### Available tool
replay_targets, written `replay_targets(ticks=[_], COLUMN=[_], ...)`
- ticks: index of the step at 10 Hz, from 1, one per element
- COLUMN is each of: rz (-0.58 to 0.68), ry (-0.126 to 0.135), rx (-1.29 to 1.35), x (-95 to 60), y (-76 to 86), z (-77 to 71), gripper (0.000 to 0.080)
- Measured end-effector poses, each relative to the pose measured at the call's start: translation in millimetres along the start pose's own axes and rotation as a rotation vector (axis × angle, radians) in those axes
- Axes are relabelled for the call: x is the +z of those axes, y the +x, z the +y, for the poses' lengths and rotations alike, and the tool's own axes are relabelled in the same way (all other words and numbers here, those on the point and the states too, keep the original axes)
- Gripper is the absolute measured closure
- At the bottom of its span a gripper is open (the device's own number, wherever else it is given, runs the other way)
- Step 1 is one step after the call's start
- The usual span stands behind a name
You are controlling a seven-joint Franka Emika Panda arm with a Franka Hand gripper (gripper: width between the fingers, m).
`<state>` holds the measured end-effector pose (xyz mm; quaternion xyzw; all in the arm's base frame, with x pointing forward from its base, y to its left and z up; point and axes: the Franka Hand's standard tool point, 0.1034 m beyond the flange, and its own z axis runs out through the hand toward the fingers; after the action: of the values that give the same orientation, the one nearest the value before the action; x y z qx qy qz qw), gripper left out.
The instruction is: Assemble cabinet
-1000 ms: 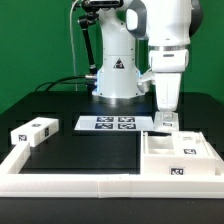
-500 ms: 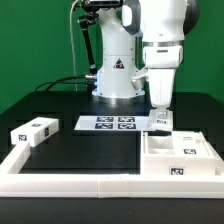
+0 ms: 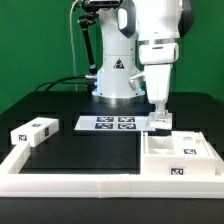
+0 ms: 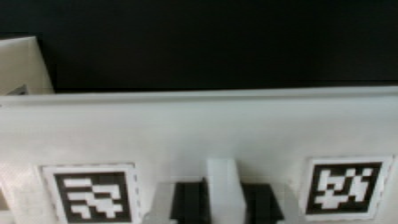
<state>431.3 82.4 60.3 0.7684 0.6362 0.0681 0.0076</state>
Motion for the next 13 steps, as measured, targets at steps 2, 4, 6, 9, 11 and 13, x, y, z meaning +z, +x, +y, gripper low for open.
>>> replay_targets(ticks=[2, 4, 6, 9, 11, 13], rz=[-0.002, -0.003, -0.002, -0.005, -0.003, -0.002], ry=[0.01, 0.015, 0.017, 0.021, 0.016, 0.012], rx=[-0.011, -0.006, -0.004, -0.004, -0.003, -0.002], x=[5.1, 7.6, 9.4, 9.5, 8.9, 8.7], y=[-5.9, -9.0, -8.6, -9.2, -6.8, -5.8], z=[2.6, 9.2, 10.3, 15.0, 23.5, 27.0], gripper=[0.0731, 0.0731, 0.0731, 0.0731, 0.0731, 0.0731])
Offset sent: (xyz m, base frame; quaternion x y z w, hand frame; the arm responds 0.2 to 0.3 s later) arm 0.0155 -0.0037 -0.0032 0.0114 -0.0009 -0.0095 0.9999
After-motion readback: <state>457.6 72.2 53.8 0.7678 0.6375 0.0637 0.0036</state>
